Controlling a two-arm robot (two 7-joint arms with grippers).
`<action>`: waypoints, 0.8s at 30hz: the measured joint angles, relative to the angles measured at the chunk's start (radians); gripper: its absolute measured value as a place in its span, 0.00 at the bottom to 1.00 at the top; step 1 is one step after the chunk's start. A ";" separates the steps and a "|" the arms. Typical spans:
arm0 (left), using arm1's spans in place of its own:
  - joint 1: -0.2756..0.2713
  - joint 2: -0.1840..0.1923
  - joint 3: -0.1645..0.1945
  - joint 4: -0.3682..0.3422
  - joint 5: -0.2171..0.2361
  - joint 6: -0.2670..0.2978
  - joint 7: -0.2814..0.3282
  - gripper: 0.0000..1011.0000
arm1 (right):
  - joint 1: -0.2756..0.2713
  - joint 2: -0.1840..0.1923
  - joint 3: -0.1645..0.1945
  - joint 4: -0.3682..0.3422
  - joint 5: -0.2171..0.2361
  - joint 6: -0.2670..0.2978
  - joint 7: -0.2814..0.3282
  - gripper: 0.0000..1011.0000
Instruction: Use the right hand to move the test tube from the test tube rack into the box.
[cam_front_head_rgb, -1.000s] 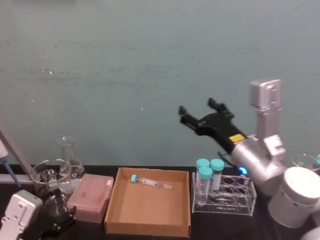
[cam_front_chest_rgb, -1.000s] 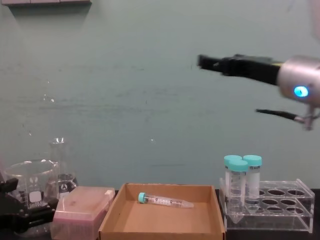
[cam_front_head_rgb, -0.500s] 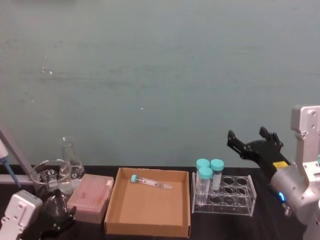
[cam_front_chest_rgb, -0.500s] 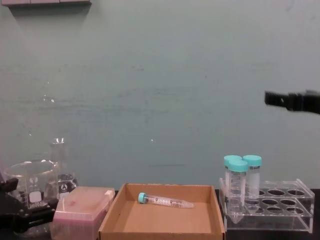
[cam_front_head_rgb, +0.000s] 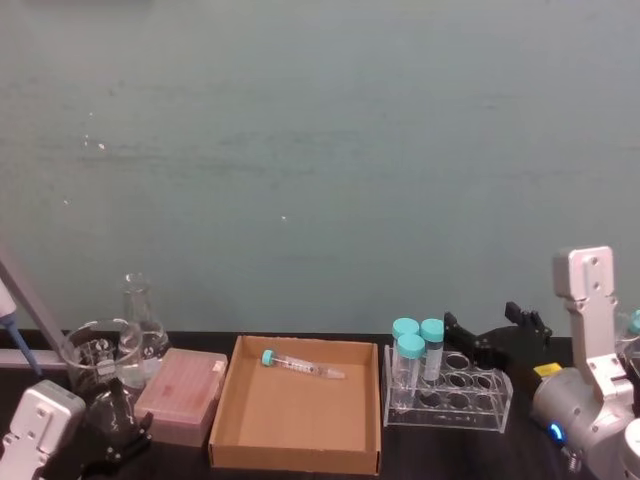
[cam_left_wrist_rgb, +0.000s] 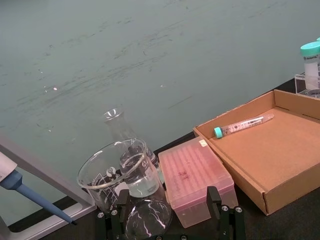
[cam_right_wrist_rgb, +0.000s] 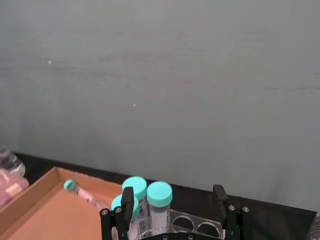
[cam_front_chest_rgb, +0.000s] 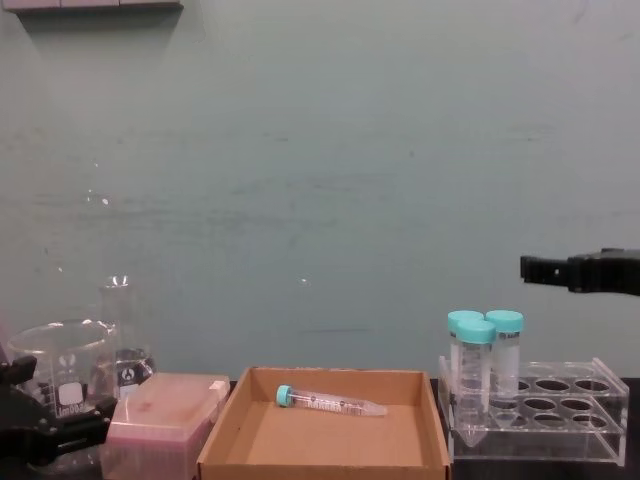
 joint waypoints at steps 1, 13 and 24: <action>0.000 0.000 0.000 0.000 0.000 0.000 0.000 0.99 | -0.001 0.002 -0.002 0.000 -0.005 0.000 0.003 0.99; 0.000 0.000 0.000 0.000 0.000 0.000 0.000 0.99 | -0.009 0.016 -0.018 0.005 -0.042 -0.038 0.030 0.99; 0.000 0.000 0.000 0.000 0.000 0.000 0.000 0.99 | -0.007 0.014 -0.017 0.006 -0.037 -0.034 0.028 0.99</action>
